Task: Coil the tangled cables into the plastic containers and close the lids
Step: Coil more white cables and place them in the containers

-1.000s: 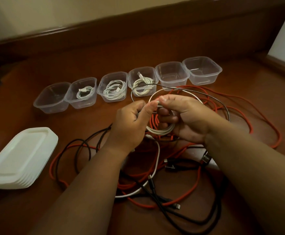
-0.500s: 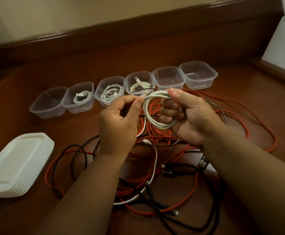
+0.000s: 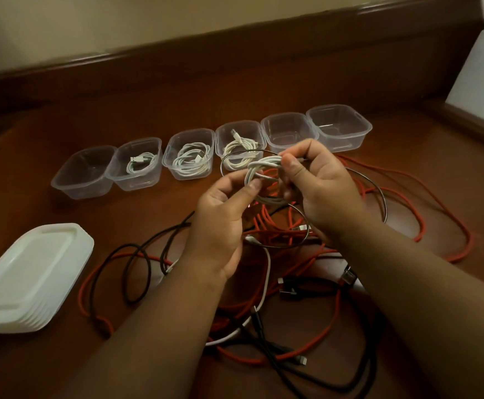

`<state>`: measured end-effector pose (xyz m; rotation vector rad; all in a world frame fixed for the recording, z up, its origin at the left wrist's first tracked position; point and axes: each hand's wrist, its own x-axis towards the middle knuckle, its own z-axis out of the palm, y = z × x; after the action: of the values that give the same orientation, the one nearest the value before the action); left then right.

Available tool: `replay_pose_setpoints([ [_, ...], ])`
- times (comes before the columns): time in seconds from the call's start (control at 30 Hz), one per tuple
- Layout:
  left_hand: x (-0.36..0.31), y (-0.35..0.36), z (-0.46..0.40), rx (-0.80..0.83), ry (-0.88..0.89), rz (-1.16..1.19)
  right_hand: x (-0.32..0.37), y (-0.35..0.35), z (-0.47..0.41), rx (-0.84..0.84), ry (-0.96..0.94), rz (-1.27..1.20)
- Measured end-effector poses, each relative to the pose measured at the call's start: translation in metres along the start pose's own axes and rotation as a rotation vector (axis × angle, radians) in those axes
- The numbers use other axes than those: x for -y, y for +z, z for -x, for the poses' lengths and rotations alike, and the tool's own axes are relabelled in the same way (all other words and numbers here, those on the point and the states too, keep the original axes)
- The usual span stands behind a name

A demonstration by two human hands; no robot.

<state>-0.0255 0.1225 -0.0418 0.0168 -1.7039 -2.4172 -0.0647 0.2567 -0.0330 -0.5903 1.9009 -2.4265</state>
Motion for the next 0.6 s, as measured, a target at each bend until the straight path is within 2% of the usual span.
replay_pose_setpoints([
  [0.27,0.0005,-0.0032,-0.0028,0.125,-0.043,0.22,0.0018,-0.0006,-0.0002,-0.007,-0.043,0.088],
  [0.43,-0.005,-0.0048,0.0003,0.203,-0.14,0.409,-0.0016,-0.0012,-0.0016,-0.001,-0.044,0.166],
  [0.5,-0.0056,-0.0042,0.001,0.196,-0.143,0.374,-0.0032,-0.0015,-0.0021,-0.002,-0.048,0.226],
  [0.6,-0.0054,-0.0048,-0.0015,0.151,-0.06,0.16,-0.0016,-0.0046,-0.005,-0.043,-0.007,0.229],
])
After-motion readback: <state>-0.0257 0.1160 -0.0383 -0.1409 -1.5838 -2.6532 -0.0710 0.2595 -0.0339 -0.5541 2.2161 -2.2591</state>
